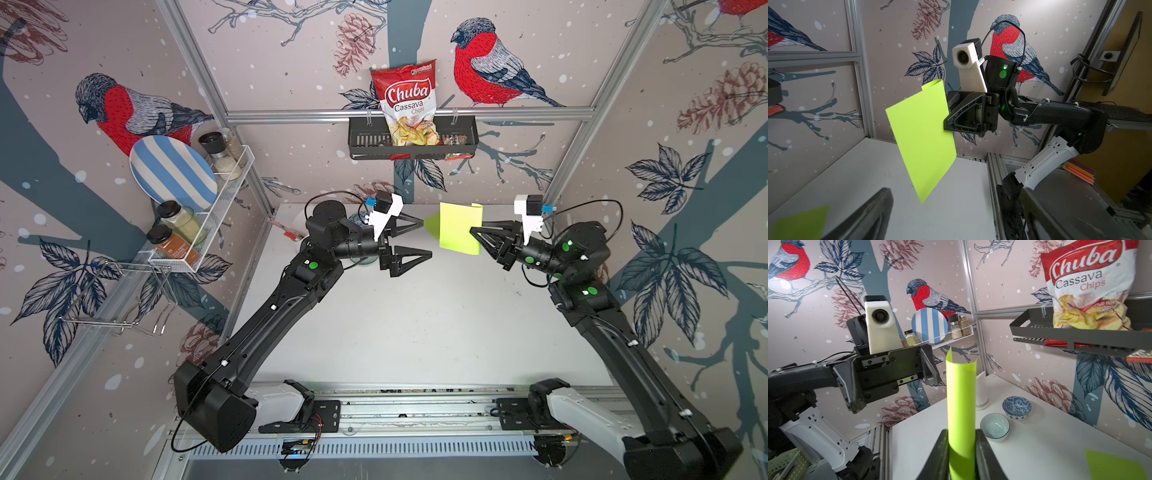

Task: Fold the square paper along the opposite sides
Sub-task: Pick up the paper from the center of the board.

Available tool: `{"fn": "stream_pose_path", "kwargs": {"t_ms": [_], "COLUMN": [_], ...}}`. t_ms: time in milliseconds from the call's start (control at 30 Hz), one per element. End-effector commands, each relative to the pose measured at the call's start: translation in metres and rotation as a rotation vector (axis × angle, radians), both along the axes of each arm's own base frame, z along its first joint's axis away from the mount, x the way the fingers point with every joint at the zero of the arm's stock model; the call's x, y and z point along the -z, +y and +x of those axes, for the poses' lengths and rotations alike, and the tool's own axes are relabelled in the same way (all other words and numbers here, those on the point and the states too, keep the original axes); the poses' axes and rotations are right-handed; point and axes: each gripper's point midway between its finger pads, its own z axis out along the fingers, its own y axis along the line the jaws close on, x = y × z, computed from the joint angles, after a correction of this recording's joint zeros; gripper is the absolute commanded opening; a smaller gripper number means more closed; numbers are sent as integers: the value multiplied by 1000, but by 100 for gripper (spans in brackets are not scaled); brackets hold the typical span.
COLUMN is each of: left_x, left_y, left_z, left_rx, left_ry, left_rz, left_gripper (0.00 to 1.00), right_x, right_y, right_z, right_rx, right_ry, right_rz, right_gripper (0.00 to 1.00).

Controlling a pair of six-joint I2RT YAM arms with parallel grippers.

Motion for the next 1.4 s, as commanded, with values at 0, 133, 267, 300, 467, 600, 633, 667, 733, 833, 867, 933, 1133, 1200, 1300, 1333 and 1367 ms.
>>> {"fn": "stream_pose_path", "kwargs": {"t_ms": [0,133,267,300,467,600,633,667,733,833,867,933,1133,1200,1300,1333,1367], "left_x": [-15,-18,-21,-21,-22,-23,-23,-24,-25,-27,-27,-28,-28,-29,-29,-28,-28], "left_y": [3,6,8,8,8,8,8,8,9,11,11,11,11,12,12,12,11], "left_z": [-12,-8,-9,-9,-11,-13,-12,-11,-10,-9,-10,-10,-9,-9,-8,-8,-8], "left_rx": [92,78,84,89,116,149,150,151,149,148,148,148,142,141,137,135,134], "left_ry": [-47,-51,-51,-49,-39,-24,-22,-19,-17,-16,-19,-19,-18,-20,-20,-19,-19], "left_rz": [-47,-55,-69,-73,-110,-127,-130,-133,-139,-143,-144,-144,-142,-143,-142,-142,-141], "left_gripper": [98,98,98,98,95,87,85,83,79,70,66,57,35,31,28,27,26], "right_x": [-19,-24,-23,-23,-22,-23,-23,-23,-21,-17,-16,-15,-16,-16,-18,-18,-18], "right_y": [8,19,31,33,41,44,44,45,46,48,49,50,52,52,52,52,52], "right_z": [-18,-27,-27,-27,-24,-23,-23,-23,-23,-23,-22,-21,-21,-21,-23,-23,-23], "right_rx": [-96,-151,-177,-180,-199,-204,-204,-207,-210,-215,-216,-220,-224,-225,-227,-227,-226], "right_ry": [-109,-140,-144,-145,-138,-138,-139,-137,-135,-126,-121,-118,-114,-114,-117,-119,-117], "right_rz": [7,-6,-17,-17,-17,-11,-9,-10,-14,-24,-26,-27,-25,-25,-22,-22,-22], "right_gripper": [25,26,27,27,27,27,27,27,28,28,28,28,28,28,29,29,29]}}
